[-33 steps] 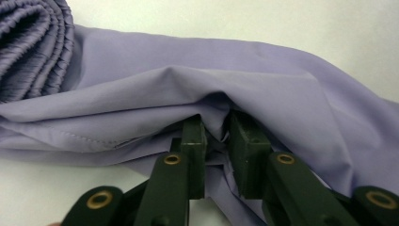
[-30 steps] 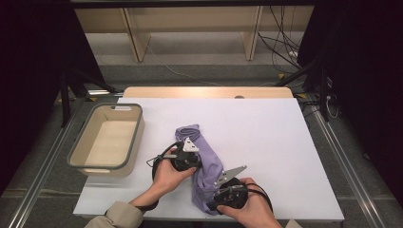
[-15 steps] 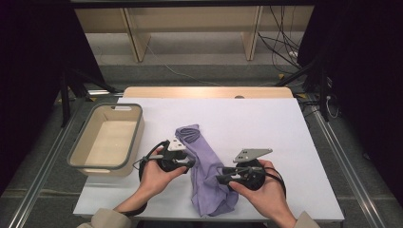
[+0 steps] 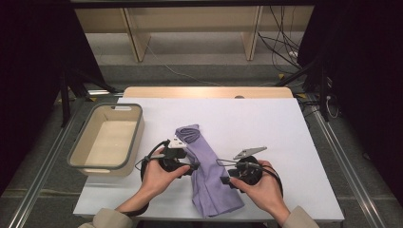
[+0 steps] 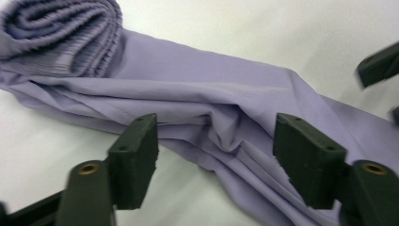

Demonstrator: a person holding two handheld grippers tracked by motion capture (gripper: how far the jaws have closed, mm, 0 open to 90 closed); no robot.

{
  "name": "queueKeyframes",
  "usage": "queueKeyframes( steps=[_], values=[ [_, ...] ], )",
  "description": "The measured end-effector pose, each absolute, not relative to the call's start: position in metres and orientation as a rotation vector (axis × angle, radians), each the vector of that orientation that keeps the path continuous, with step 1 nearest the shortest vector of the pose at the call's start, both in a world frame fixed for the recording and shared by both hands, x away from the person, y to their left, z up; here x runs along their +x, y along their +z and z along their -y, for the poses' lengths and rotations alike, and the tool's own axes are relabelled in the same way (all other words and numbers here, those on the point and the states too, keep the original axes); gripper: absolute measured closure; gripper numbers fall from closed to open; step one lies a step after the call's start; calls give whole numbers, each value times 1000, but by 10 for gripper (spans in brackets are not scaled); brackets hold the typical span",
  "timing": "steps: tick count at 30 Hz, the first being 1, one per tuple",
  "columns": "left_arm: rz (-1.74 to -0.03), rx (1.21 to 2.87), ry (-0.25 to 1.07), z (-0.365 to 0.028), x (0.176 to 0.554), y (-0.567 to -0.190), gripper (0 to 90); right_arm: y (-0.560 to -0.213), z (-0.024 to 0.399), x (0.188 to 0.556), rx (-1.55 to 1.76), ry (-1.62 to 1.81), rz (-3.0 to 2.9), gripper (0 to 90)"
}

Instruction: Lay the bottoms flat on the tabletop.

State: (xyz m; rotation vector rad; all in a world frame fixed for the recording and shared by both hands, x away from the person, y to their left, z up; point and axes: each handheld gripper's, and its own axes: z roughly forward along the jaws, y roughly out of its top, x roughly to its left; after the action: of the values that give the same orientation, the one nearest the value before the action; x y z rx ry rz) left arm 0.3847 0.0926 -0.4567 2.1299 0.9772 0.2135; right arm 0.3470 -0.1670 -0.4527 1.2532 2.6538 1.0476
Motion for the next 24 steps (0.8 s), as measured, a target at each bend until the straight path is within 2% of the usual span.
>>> queueKeyframes(
  steps=[2, 8, 11, 13, 16, 18, 21, 24],
  values=[
    [-962, 2153, 222, -88, 386, -461, 264, -461, 164, 347, 1284, 1016, -2685, 526],
    [-1005, 2185, 218, -80, 394, -474, 274, -473, 153, 341, 1283, 936, -2706, 513],
    [-1026, 2182, 198, -78, 399, -477, 315, -473, 148, 336, 1259, 914, -2712, 594],
    [-1027, 2186, 191, -76, 400, -479, 370, -474, 143, 331, 1235, 908, -2712, 648],
    [-1007, 2205, 188, -74, 400, -480, 488, -472, 138, 327, 1181, 864, -2721, 815],
    [-1001, 2205, 168, -72, 400, -481, 557, -474, 137, 325, 1191, 891, -2738, 886],
    [-977, 2214, 160, -69, 400, -482, 661, -474, 137, 324, 1206, 893, -2743, 900],
    [-954, 2224, 153, -67, 400, -480, 717, -474, 135, 320, 1221, 919, -2749, 900]
  ],
)
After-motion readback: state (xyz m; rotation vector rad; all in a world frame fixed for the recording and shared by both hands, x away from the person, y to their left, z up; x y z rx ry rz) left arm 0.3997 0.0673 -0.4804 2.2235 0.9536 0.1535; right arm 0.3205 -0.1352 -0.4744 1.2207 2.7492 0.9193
